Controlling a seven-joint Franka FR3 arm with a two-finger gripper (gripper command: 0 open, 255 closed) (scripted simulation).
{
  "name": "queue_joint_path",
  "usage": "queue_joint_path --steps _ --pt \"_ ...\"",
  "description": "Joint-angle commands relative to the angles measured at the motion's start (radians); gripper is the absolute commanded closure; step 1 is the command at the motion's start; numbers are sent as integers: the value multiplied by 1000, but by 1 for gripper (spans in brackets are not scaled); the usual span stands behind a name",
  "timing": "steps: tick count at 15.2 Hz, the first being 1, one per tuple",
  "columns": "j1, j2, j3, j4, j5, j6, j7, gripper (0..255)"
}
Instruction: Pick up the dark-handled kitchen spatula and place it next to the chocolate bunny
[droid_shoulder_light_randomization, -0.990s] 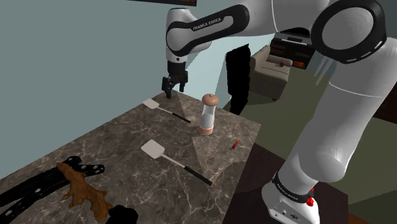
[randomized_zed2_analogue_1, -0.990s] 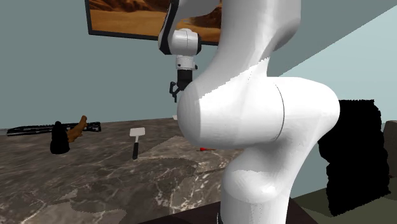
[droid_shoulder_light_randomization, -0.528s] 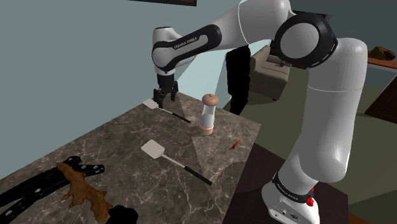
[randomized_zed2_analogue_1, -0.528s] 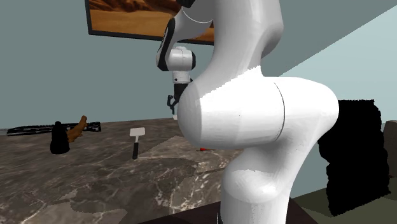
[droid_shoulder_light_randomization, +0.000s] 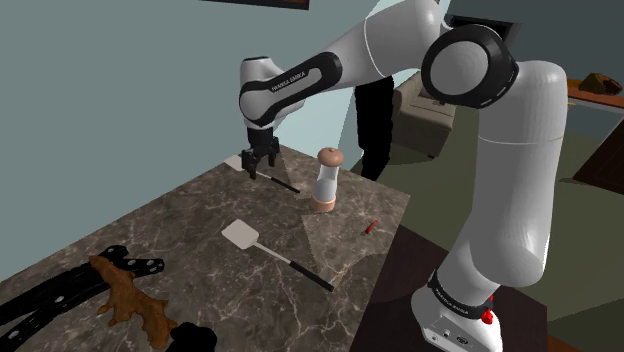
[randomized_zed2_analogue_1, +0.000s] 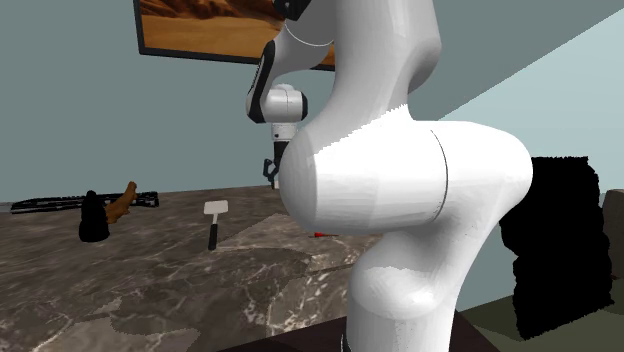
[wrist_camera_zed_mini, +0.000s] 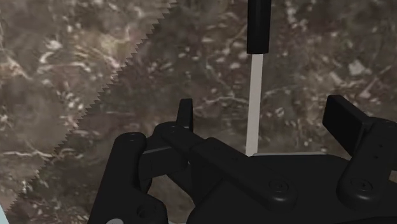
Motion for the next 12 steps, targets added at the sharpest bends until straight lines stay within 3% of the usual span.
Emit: queue_joint_path --steps 1,6,7,12 --pt "0 1 0 -1 0 2 0 0" --pt "0 1 0 -1 0 2 0 0" --pt "0 1 0 -1 0 2 0 255" --pt "0 1 0 -1 0 2 0 255"
